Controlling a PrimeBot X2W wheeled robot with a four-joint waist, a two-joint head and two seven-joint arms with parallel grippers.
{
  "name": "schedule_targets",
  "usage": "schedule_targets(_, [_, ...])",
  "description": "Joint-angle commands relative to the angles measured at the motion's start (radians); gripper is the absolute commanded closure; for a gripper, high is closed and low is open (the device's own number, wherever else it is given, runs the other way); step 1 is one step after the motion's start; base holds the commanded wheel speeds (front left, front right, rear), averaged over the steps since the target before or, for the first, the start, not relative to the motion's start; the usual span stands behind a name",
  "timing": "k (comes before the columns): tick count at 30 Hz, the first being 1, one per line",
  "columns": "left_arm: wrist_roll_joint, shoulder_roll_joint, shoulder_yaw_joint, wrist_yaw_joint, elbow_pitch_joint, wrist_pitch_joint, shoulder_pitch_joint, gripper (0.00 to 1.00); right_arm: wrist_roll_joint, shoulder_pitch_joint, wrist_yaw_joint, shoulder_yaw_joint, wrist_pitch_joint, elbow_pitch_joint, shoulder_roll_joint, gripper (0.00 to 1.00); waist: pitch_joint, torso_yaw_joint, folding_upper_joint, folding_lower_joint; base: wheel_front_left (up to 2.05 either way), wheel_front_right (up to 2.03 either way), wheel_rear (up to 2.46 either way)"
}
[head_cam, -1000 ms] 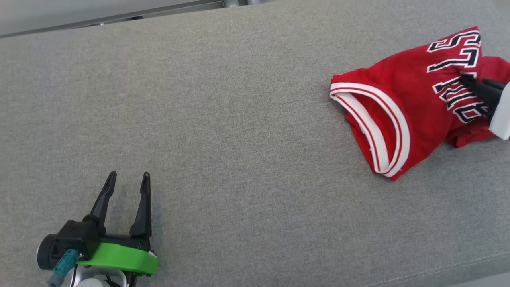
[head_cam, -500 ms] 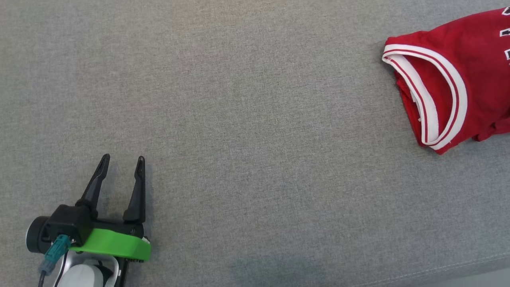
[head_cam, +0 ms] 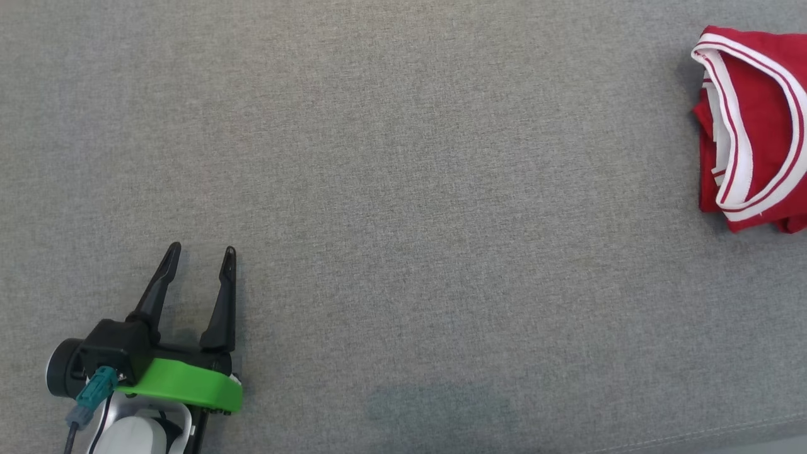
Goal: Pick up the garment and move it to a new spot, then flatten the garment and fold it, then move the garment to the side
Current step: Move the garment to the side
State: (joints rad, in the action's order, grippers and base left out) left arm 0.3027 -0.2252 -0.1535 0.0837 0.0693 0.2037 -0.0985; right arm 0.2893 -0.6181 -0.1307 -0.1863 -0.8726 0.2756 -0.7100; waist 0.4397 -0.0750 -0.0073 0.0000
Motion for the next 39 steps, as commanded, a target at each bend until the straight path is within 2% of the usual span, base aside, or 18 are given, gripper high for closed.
schedule_targets(1, [0.001,-0.002,0.004,-0.005,0.001,0.002,-0.008,0.0,-0.039,0.012,0.0,-0.006,0.056,0.014,0.01,0.0,0.002,0.005,0.0073,0.0,0.0,0.0,0.0])
schedule_targets(6, [0.006,-0.007,0.006,-0.012,0.008,0.009,0.0,0.0,-0.162,0.013,0.0,-0.007,0.348,0.069,0.063,0.0,-0.015,0.008,0.0073,0.0,0.0,0.0,0.0])
schedule_targets(10, [0.013,-0.001,0.012,-0.017,0.01,0.021,0.012,0.0,-0.205,0.013,0.0,-0.014,0.564,0.083,0.138,0.0,-0.055,0.015,0.0073,0.0,0.0,0.0,0.0])
schedule_targets(16, [0.03,0.011,0.033,-0.032,0.03,0.042,0.035,0.0,-0.224,0.08,0.0,-0.001,0.822,-0.006,0.25,0.0,-0.138,0.036,0.0073,0.0,0.0,0.0,0.0])
schedule_targets(19, [0.036,0.024,0.042,-0.036,0.059,0.052,0.055,0.0,-0.19,0.188,0.0,0.031,0.927,-0.091,0.321,0.0,-0.198,0.064,0.0073,0.0,0.0,0.0,0.0])
schedule_targets(22, [0.037,0.032,0.041,-0.032,0.087,0.055,0.064,0.0,-0.173,0.294,0.0,0.047,0.975,-0.132,0.369,0.0,-0.248,0.093,0.0073,0.0,0.0,0.0,0.0])
schedule_targets(27, [0.034,0.036,0.041,-0.015,0.157,0.061,0.09,0.0,-0.237,0.473,0.001,0.053,1.065,-0.134,0.471,0.0,-0.329,0.142,0.0073,0.0,0.0,0.0,0.0])
schedule_targets(34, [0.023,0.038,0.049,0.003,0.211,0.062,0.088,0.0,-0.283,0.571,0.0,0.027,1.122,-0.093,0.573,0.0,-0.373,0.175,0.0073,0.0,0.0,0.0,0.0])
schedule_targets(39, [0.01,0.039,0.068,0.014,0.238,0.062,0.115,0.0,-0.312,0.63,0.001,0.016,1.137,-0.069,0.618,0.0,-0.407,0.178,0.0073,0.0,0.0,0.0,0.0])
